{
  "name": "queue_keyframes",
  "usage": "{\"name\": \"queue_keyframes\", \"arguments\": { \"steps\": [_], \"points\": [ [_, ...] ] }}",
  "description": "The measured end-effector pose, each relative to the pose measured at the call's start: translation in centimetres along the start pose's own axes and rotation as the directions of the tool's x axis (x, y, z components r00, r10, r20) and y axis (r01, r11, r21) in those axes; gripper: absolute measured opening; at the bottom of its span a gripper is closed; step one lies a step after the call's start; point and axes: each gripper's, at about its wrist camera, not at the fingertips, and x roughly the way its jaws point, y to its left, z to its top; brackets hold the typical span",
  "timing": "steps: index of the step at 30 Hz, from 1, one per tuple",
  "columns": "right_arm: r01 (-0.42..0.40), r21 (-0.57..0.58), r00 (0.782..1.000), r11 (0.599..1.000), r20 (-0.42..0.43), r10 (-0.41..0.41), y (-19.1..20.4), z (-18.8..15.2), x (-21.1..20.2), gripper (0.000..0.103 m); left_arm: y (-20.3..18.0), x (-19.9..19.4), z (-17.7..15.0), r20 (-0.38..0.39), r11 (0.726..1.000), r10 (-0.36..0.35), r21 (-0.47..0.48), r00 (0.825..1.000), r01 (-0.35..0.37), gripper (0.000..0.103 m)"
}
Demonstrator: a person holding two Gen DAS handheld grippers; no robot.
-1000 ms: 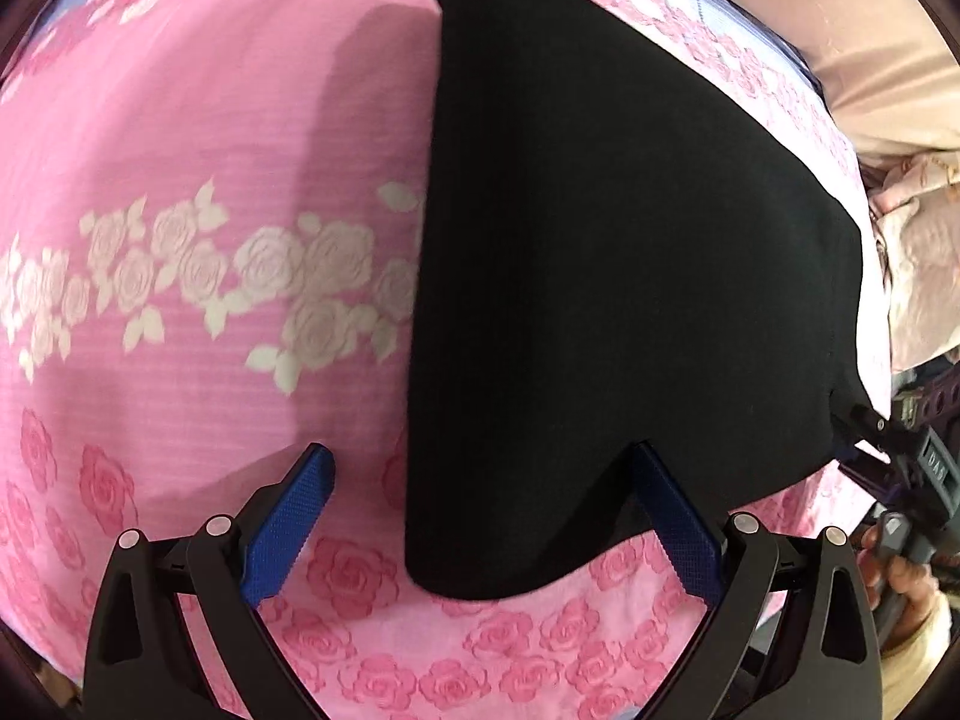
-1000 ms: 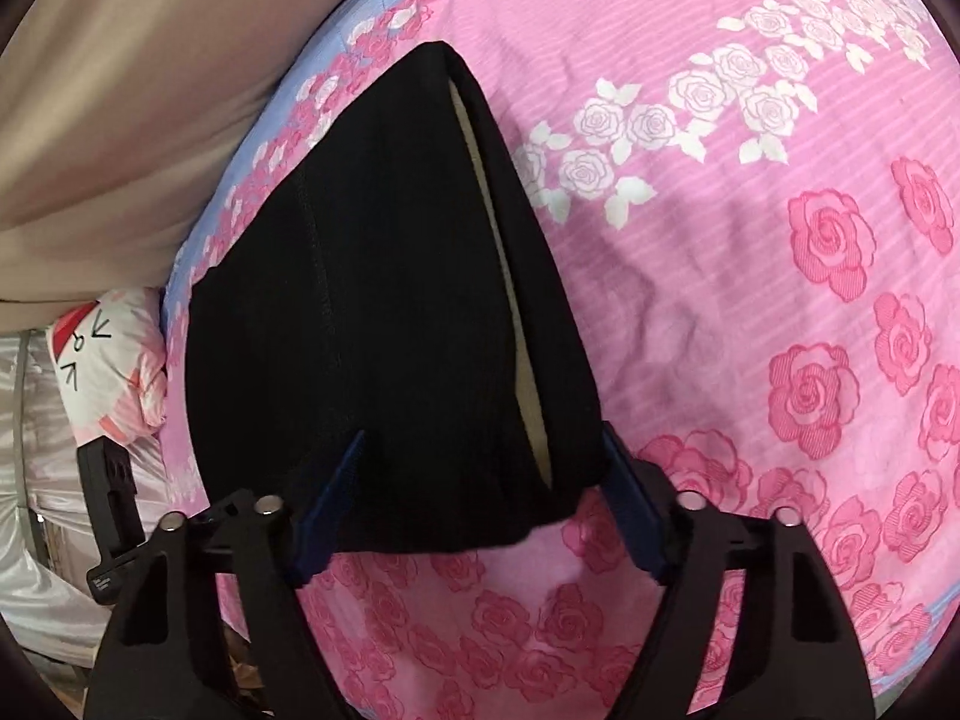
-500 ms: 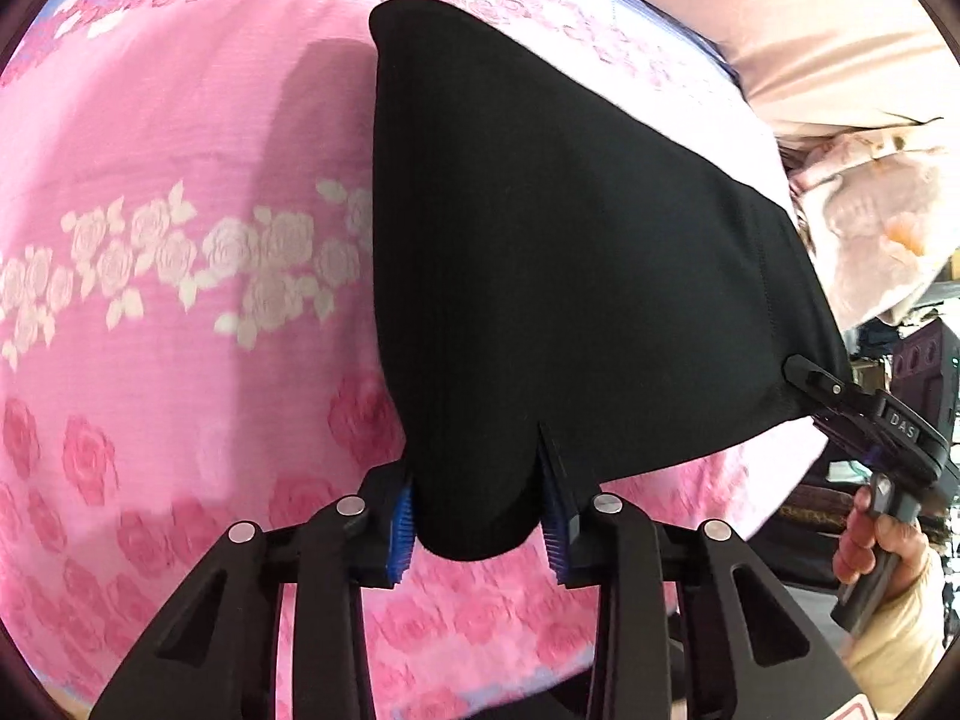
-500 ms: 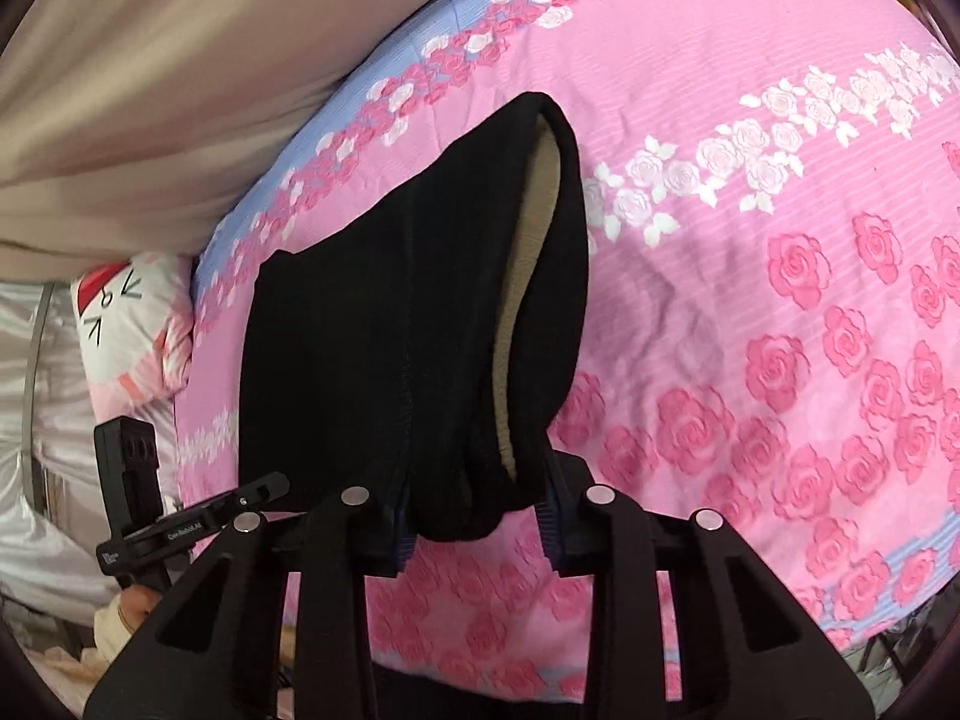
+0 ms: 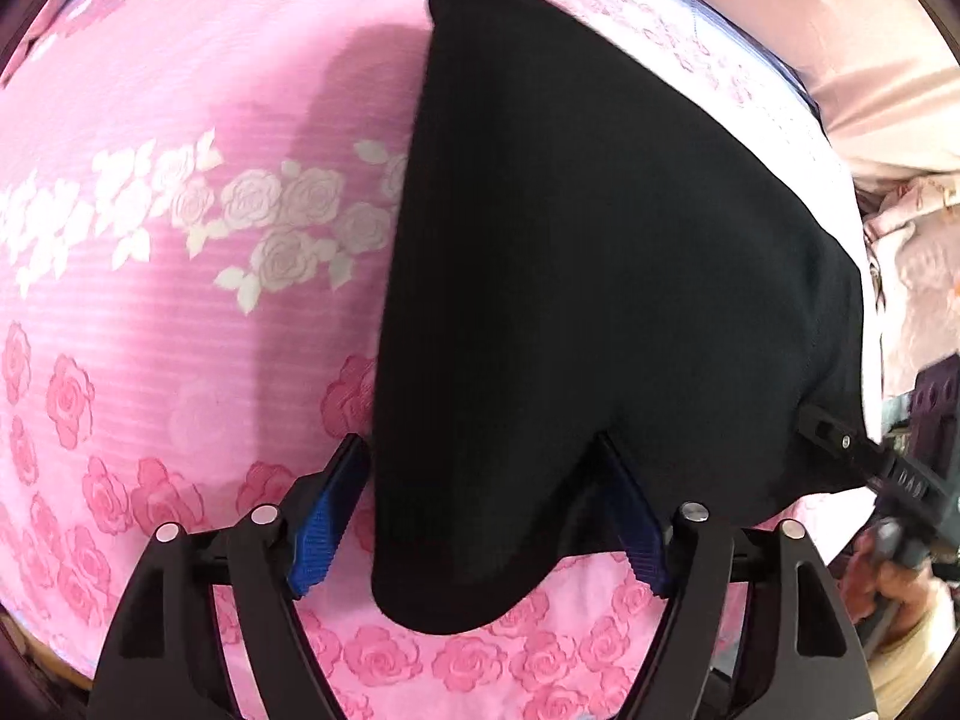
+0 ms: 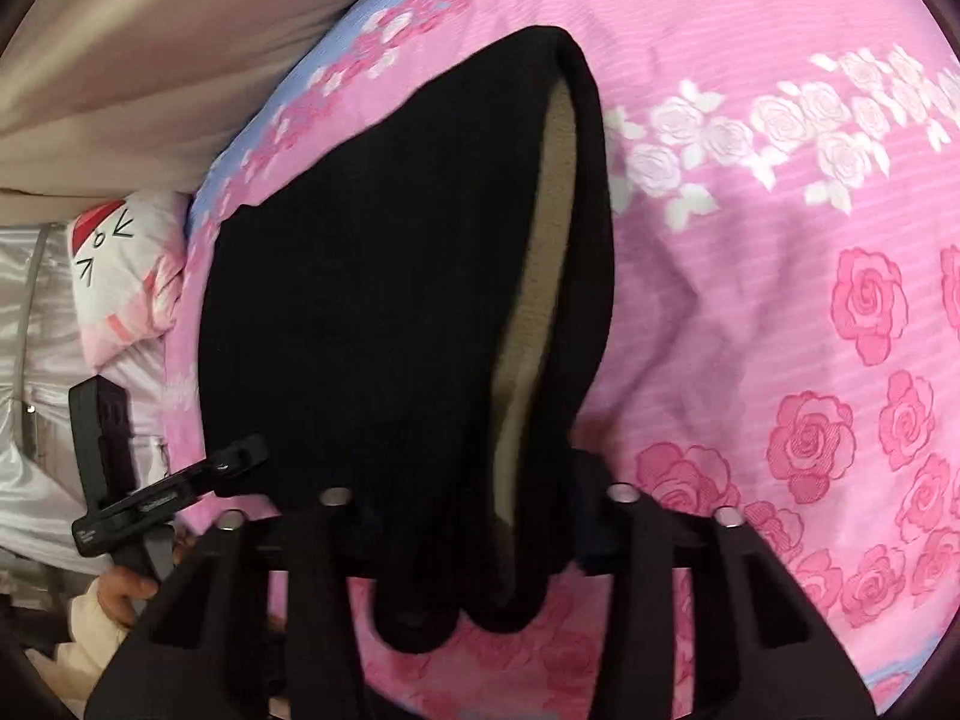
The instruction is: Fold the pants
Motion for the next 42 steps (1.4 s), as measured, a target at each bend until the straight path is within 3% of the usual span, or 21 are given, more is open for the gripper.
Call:
{"name": "queue_keyframes", "arguments": {
  "steps": [2, 5, 8, 12, 14, 16, 18, 19, 21, 23, 24, 26, 27, 29, 32, 34, 36, 39, 42],
  "points": [
    [-0.036, -0.043, 0.999, 0.998, -0.018, 0.035, 0.6, -0.1, -1.7, 0.032, -0.7, -0.6, -0.3, 0.002, 1.0, -0.004, 0.002, 1.0, 0.004, 0.035],
    [-0.055, -0.085, 0.998, 0.995, -0.045, 0.051, 1.2, -1.4, -4.7, 0.032, -1.0, -2.0, -1.0, -0.01, 0.998, -0.065, -0.007, 0.998, 0.065, 0.026],
    [-0.031, -0.113, 0.995, 0.993, -0.097, 0.02, 0.4, -3.7, -6.1, 0.033, -1.4, -3.0, -3.7, -0.082, 0.989, -0.148, -0.008, 0.986, 0.148, 0.026],
    [0.085, -0.081, 0.98, 0.993, -0.172, -0.098, -3.9, -6.3, -3.3, 0.062, -2.8, -1.0, -6.9, -0.176, 0.993, -0.103, 0.045, 0.979, 0.112, 0.035],
    [0.059, 0.066, 0.996, 0.996, -0.078, -0.054, -5.0, -6.2, -5.6, 0.063, -2.2, -1.2, -6.5, -0.156, 0.993, -0.115, 0.006, 0.981, 0.117, 0.035],
    [0.087, 0.027, 0.99, 0.996, 0.113, -0.089, -3.1, -5.5, -9.6, 0.059, -3.1, -3.7, -5.3, -0.084, 0.995, -0.087, 0.039, 0.993, 0.09, 0.035],
    [0.138, -0.093, 0.973, 0.986, 0.201, -0.117, -0.4, -4.5, -11.4, 0.046, -5.3, -6.6, -4.0, 0.02, 0.992, -0.02, 0.124, 1.0, 0.017, 0.035],
    [0.144, -0.149, 0.975, 0.978, 0.192, -0.114, 1.1, -3.6, -11.3, 0.039, -6.8, -8.1, -2.9, 0.095, 0.986, 0.018, 0.166, 0.995, -0.033, 0.035],
    [0.118, -0.203, 0.984, 0.972, 0.158, -0.086, 3.1, -2.4, -9.8, 0.031, -8.9, -9.7, -1.1, 0.175, 0.978, 0.002, 0.203, 0.985, -0.038, 0.043],
    [0.141, -0.273, 0.984, 0.952, 0.142, -0.105, 4.6, -1.2, -7.2, 0.028, -10.5, -9.5, 1.2, 0.223, 0.974, -0.014, 0.223, 0.975, -0.037, 0.072],
    [0.155, -0.294, 0.984, 0.943, 0.132, -0.121, 5.1, -0.6, -5.6, 0.028, -11.2, -8.5, 2.3, 0.233, 0.97, 0.01, 0.234, 0.972, -0.066, 0.073],
    [0.204, -0.293, 0.978, 0.934, 0.099, -0.182, 4.4, 0.3, -1.8, 0.024, -11.3, -4.4, 4.1, 0.204, 0.956, 0.112, 0.246, 0.973, -0.161, 0.073],
    [0.198, -0.254, 0.979, 0.947, 0.096, -0.179, 3.3, 1.1, -0.5, 0.021, -9.5, -3.5, 3.7, 0.192, 0.947, 0.152, 0.252, 0.97, -0.198, 0.073],
    [0.157, -0.178, 0.984, 0.971, 0.106, -0.14, 2.9, 1.7, -1.8, 0.021, -6.7, 0.6, 3.6, 0.134, 0.909, 0.298, 0.261, 0.945, -0.324, 0.073],
    [0.196, -0.211, 0.97, 0.957, 0.185, -0.158, 5.0, 1.4, -4.7, 0.024, -3.1, 0.6, 2.9, 0.093, 0.959, 0.213, 0.171, 0.973, -0.226, 0.075],
    [0.274, -0.251, 0.958, 0.929, 0.162, -0.239, 4.6, 1.4, -3.5, 0.021, -1.9, 0.7, 2.9, 0.075, 0.976, 0.169, 0.124, 0.983, -0.178, 0.077],
    [0.312, -0.252, 0.949, 0.916, 0.133, -0.287, 3.8, 1.4, -1.5, 0.021, -1.5, 0.8, 2.8, 0.073, 0.979, 0.161, 0.117, 0.984, -0.169, 0.079],
    [0.364, -0.273, 0.93, 0.891, 0.158, -0.331, 4.8, 1.3, -1.5, 0.023, -2.4, 0.2, 2.4, 0.078, 0.972, 0.18, 0.14, 0.981, -0.19, 0.079],
    [0.369, -0.283, 0.926, 0.885, 0.194, -0.324, 5.9, 0.8, -2.2, 0.024, -3.7, 0.2, 2.2, 0.094, 0.961, 0.205, 0.167, 0.974, -0.219, 0.079]
  ]
}}
